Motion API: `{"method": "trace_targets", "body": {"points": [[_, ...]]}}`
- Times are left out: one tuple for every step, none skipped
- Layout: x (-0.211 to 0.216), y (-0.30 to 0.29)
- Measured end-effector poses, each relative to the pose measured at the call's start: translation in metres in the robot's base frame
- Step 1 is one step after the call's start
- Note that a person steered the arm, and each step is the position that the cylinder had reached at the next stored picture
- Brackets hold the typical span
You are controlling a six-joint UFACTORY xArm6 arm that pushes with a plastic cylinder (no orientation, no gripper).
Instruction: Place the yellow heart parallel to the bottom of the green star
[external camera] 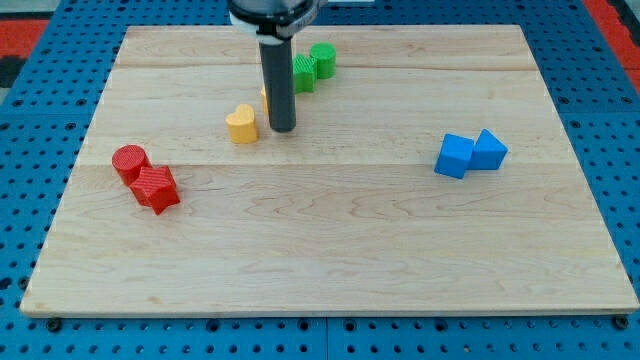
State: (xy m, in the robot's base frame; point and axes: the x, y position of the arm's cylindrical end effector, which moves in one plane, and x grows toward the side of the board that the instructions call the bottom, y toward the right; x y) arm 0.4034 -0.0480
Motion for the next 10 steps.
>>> {"method": "trace_targets", "body": {"points": [[0.035, -0.018], [0.037, -0.064], [0.031, -0.107], [-0.007, -0.116], [-0.007, -0.1], [-0.009, -0.061], [-0.009, -0.043], [-0.011, -0.036], [-0.03, -0.028], [-0.031, -0.024]]}}
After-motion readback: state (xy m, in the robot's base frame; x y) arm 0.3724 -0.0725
